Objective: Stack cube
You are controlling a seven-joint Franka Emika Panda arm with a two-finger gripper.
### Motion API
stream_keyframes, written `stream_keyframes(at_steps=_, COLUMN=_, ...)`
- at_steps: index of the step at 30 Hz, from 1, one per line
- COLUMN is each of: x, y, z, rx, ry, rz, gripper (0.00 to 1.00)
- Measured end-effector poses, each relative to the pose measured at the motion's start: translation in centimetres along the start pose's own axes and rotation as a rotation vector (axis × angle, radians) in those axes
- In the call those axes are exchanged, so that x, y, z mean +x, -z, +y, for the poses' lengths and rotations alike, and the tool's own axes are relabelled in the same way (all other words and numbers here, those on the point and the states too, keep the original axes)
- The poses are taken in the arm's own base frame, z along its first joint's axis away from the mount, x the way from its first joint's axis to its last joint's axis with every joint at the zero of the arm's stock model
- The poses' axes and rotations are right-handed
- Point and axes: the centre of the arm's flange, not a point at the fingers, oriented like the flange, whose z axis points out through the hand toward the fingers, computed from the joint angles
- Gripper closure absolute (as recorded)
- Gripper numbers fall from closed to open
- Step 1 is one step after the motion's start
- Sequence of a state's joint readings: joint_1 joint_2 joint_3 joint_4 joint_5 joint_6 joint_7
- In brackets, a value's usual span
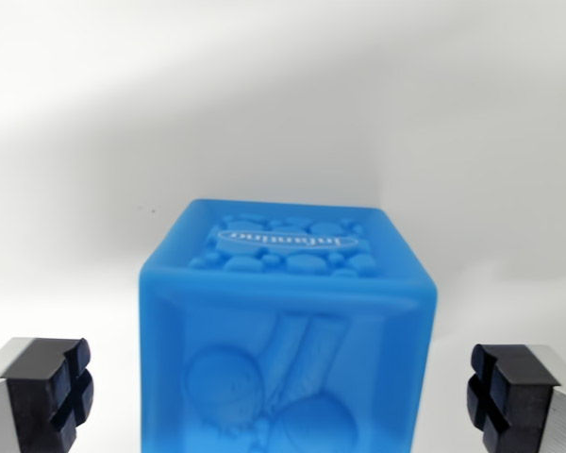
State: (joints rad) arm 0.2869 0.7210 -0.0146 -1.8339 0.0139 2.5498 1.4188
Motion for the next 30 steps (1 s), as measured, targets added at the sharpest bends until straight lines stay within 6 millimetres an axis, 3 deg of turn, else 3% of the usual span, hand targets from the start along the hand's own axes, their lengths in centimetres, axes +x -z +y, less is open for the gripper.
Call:
stream_keyframes(at_steps=11, x=0.0, y=-1.9, z=0.0, rx=-0.001, ry=0.000, rz=0.001, gripper=0.00)
stream_keyframes(at_steps=12, x=0.0, y=-1.9, z=0.0, rx=-0.001, ry=0.000, rz=0.001, gripper=1.00)
stream_keyframes(at_steps=30, x=0.0, y=-1.9, z=0.0, rx=0.001, ry=0.000, rz=0.001, gripper=1.00)
